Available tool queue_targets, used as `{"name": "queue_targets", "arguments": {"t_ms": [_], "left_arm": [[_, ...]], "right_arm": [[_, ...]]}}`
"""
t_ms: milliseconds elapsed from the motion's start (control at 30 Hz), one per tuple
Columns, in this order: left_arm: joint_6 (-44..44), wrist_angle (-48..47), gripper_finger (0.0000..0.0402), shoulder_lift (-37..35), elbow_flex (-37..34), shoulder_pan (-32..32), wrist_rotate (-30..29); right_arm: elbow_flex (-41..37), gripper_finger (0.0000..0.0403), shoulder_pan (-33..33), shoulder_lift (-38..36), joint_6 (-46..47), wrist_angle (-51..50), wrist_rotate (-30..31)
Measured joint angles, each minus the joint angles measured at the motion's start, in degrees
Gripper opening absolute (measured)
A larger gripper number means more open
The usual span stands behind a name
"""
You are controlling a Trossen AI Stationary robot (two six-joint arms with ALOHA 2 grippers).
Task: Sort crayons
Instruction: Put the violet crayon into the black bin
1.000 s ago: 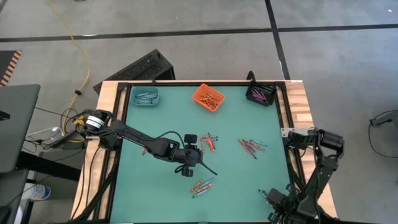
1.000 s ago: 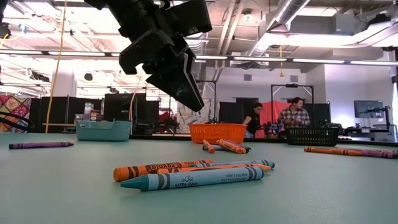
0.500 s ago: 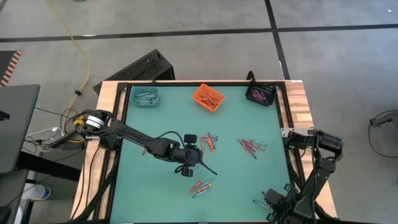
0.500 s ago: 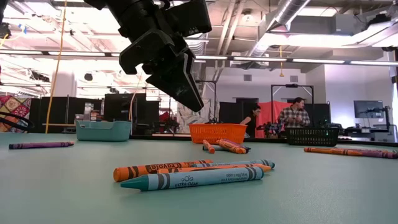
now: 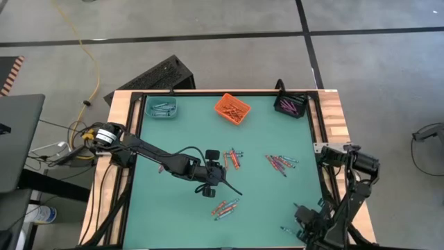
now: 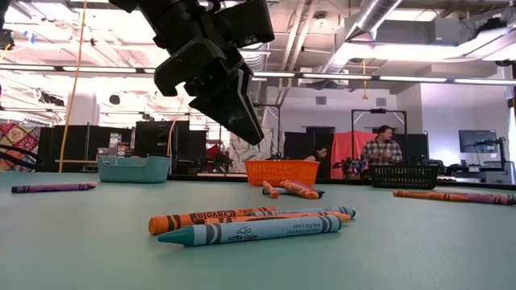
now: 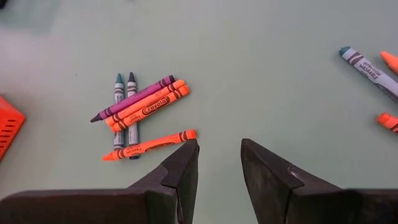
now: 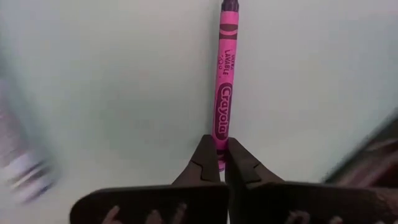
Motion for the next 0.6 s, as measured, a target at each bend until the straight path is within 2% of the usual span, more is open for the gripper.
{"name": "queue_targets", "arguments": {"t_ms": [433, 600], "left_arm": [[0.0, -0.2, 0.0112, 0.0, 0.0, 0.0, 0.0], [0.0, -0.2, 0.0112, 0.0, 0.0, 0.0, 0.0]], "right_arm": [[3.5, 0.0, -2.7, -0.2, -2.8, -10.7, 6.5], [4.5, 0.0, -5.9, -0.3, -6.7, -16.4, 15.9]]}}
